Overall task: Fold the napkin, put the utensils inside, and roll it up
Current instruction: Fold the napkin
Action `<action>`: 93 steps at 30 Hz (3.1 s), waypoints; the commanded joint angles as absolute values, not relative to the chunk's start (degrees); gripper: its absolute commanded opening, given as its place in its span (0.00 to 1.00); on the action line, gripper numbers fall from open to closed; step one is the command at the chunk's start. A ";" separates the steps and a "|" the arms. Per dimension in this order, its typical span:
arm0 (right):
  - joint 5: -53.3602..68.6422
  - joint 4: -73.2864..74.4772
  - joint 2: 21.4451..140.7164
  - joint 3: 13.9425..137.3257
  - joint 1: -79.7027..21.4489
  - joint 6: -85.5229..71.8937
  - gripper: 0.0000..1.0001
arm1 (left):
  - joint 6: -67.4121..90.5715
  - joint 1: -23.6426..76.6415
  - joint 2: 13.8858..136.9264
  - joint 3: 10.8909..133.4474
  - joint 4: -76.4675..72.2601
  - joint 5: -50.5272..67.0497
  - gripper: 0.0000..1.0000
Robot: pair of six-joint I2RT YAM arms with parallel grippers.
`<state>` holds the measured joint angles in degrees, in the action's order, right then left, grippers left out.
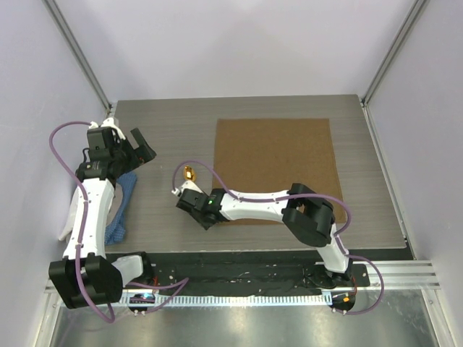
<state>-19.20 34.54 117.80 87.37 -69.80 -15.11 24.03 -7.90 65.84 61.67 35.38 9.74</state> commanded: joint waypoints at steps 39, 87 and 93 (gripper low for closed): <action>-7.81 33.04 113.30 88.06 -69.70 -16.79 0.01 | 24.34 -8.00 64.25 61.70 32.87 10.11 1.00; -29.79 31.99 135.61 116.71 -14.33 10.28 0.01 | 23.47 -8.09 68.03 61.35 32.96 8.00 1.00; -29.62 32.08 137.54 120.76 -12.31 11.16 0.01 | 23.12 -8.09 68.55 61.35 32.96 7.38 1.00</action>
